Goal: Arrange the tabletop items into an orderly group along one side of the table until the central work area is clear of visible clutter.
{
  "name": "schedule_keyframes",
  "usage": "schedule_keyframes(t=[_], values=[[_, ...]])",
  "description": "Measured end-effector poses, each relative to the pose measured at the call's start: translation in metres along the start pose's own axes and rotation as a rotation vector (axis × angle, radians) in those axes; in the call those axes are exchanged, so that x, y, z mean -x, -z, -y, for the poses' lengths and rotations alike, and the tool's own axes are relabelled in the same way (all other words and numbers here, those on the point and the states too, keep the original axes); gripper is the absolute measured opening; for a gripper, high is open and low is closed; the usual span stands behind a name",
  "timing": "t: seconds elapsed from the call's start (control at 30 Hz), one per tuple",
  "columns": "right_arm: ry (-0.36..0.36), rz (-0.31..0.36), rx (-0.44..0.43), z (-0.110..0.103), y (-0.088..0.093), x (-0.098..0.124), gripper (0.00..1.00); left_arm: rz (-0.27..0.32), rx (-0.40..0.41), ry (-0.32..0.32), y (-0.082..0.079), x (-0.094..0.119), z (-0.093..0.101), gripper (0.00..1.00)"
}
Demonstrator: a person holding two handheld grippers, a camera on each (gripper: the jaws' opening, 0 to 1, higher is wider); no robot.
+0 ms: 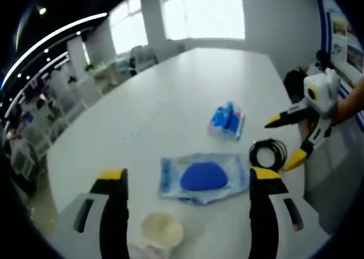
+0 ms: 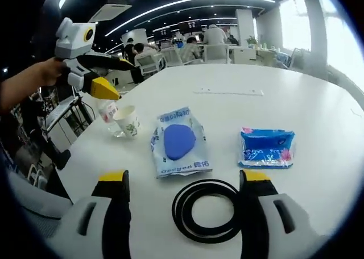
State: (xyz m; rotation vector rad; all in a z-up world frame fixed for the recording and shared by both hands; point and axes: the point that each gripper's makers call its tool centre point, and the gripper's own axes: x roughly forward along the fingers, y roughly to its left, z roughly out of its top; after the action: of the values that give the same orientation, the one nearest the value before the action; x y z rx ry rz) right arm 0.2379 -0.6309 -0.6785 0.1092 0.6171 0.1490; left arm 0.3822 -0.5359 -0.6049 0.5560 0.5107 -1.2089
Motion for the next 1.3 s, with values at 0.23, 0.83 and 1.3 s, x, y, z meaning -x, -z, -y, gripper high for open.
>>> schedule_keyframes(t=[0.23,0.83,1.3], values=[[0.014,0.011,-0.075,-0.004,0.0,-0.006,0.78,-0.07,-0.01,0.048,0.005,-0.016,-0.004,0.85],[-0.011,-0.026,-0.238,-0.016,0.022,-0.029,0.72,-0.307,-0.128,0.166,0.04,-0.06,-0.009,0.74],[-0.045,-0.035,-0.353,-0.027,0.025,-0.045,0.65,-0.426,-0.087,0.25,0.063,-0.085,-0.023,0.61]])
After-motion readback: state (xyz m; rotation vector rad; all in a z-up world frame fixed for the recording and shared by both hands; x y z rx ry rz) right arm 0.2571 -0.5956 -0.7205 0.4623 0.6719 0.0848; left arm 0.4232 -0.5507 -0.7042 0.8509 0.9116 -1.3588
